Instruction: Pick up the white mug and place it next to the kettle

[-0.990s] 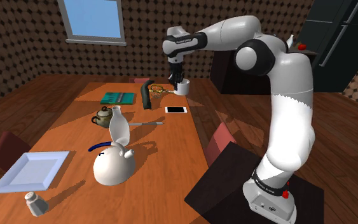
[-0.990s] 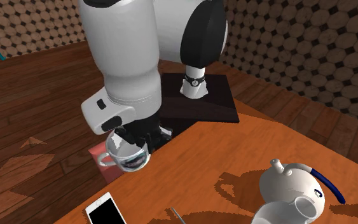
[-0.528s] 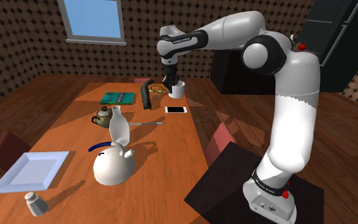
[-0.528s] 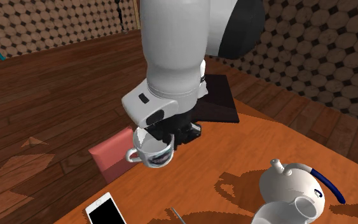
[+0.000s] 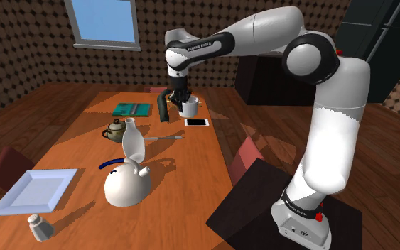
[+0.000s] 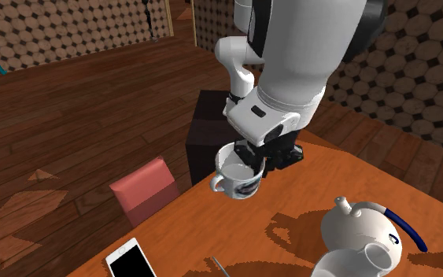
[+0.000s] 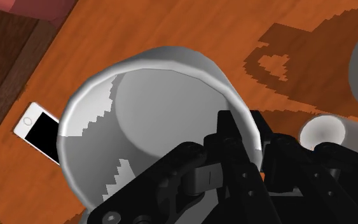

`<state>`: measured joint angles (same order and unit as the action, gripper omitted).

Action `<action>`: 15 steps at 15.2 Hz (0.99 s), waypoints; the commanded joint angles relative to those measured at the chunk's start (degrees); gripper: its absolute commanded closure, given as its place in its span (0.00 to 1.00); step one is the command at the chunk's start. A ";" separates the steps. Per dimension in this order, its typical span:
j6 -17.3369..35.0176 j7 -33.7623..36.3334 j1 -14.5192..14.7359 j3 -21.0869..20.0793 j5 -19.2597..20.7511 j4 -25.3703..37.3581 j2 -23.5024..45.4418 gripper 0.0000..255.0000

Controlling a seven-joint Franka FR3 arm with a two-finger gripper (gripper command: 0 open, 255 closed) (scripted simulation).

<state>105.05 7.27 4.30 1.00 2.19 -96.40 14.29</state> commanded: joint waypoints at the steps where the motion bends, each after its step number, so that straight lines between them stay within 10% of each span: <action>1: 0.28 2.61 1.56 -0.97 0.01 -1.02 -0.66 1.00; 15: 4.37 12.86 7.73 -4.98 0.01 -4.83 -0.06 1.00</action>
<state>108.58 20.12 12.05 -3.99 2.18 -100.53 14.14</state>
